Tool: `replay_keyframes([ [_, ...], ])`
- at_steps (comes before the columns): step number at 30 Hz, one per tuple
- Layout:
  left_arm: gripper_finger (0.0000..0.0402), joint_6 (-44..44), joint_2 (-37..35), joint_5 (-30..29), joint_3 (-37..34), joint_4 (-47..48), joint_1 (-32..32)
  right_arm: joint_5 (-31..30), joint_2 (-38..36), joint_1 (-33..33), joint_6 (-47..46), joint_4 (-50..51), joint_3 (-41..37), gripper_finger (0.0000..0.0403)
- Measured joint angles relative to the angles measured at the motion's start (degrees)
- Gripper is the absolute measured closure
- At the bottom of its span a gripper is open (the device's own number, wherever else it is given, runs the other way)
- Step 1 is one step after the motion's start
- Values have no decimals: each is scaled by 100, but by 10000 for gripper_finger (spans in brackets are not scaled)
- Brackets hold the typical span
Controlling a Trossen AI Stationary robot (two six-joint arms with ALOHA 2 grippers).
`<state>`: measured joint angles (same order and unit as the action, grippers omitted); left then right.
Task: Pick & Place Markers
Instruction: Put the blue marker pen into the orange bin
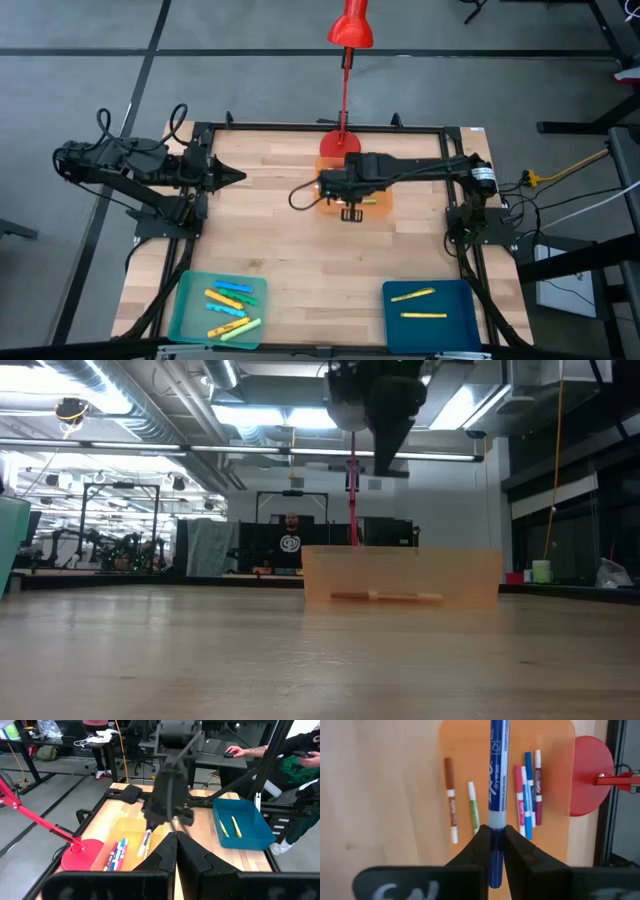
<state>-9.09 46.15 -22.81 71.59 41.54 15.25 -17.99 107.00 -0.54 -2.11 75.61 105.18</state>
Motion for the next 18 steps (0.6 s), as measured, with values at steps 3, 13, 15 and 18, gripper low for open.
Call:
replay_keyframes([
  [3, 397, -6, -26, -2, 0, -4, 1, 19, 0, 159, 323, -246, -151, 369],
  [13, 397, -157, -107, -4, 0, -18, -1, 704, 2, 877, 1016, -1035, -1183, 369],
  [15, 398, -165, -126, -4, 0, -18, -1, 890, 4, 999, 1111, -1199, -1369, 369],
  [18, 396, -168, -129, -12, 0, -17, 0, 1043, 2, 1150, 1217, -1478, -1654, 369],
])
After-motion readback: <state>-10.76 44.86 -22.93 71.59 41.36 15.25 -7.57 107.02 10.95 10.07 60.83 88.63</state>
